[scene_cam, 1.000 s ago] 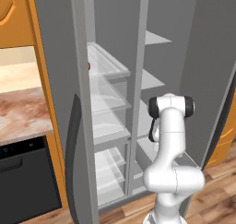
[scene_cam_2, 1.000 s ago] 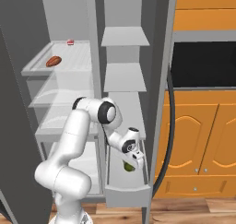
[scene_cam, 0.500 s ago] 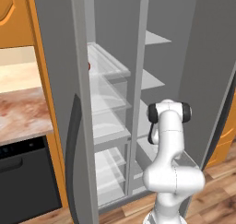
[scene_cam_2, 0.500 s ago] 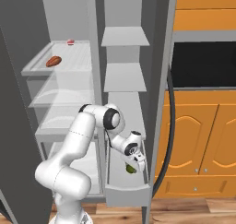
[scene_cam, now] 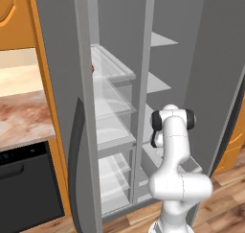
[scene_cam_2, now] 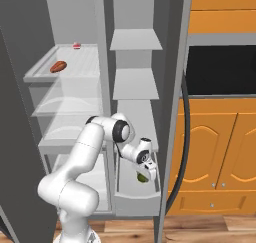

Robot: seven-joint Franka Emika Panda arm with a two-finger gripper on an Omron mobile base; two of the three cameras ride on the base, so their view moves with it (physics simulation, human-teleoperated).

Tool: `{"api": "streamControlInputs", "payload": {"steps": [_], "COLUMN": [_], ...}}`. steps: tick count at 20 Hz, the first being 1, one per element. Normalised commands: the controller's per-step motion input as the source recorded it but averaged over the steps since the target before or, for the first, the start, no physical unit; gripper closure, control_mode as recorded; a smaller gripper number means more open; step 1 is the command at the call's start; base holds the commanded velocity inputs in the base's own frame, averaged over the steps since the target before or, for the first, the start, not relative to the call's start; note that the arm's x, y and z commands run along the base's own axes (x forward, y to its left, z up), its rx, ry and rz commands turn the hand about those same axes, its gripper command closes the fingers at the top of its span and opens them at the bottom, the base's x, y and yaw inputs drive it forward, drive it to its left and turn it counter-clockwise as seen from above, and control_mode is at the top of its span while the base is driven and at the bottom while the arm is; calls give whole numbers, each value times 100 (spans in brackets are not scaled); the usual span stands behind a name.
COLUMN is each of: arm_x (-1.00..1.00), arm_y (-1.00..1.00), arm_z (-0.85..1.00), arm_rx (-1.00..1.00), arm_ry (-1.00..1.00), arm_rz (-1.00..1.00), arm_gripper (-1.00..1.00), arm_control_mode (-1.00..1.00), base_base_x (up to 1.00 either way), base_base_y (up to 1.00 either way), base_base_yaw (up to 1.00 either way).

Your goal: Take the sweet potato and lime from the fridge shelf and place them in the freezer drawer to begin freezing them.

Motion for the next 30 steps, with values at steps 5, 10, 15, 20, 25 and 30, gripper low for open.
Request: {"api": "streamControlInputs", "payload": {"steps": [5, 10, 15, 20, 25, 30], "arm_x": [-39, -94, -94, -85, -51, -2], "arm_y": [-3, -17, -8, 0, 7, 26], "arm_z": [0, 15, 60, 95, 100, 100], "arm_rx": [0, 4, 7, 2, 0, 0], "arm_ry": [2, -1, -17, -27, -30, -19], "arm_rz": [0, 0, 0, -2, -4, -2], "arm_gripper": [-100, -100, -100, -100, -100, -100], "arm_control_mode": [-100, -100, -100, -100, -100, -100], "base_base_x": [0, 0, 0, 0, 0, 0], "base_base_y": [0, 0, 0, 0, 0, 0], "base_base_yaw": [0, 0, 0, 0, 0, 0]}}
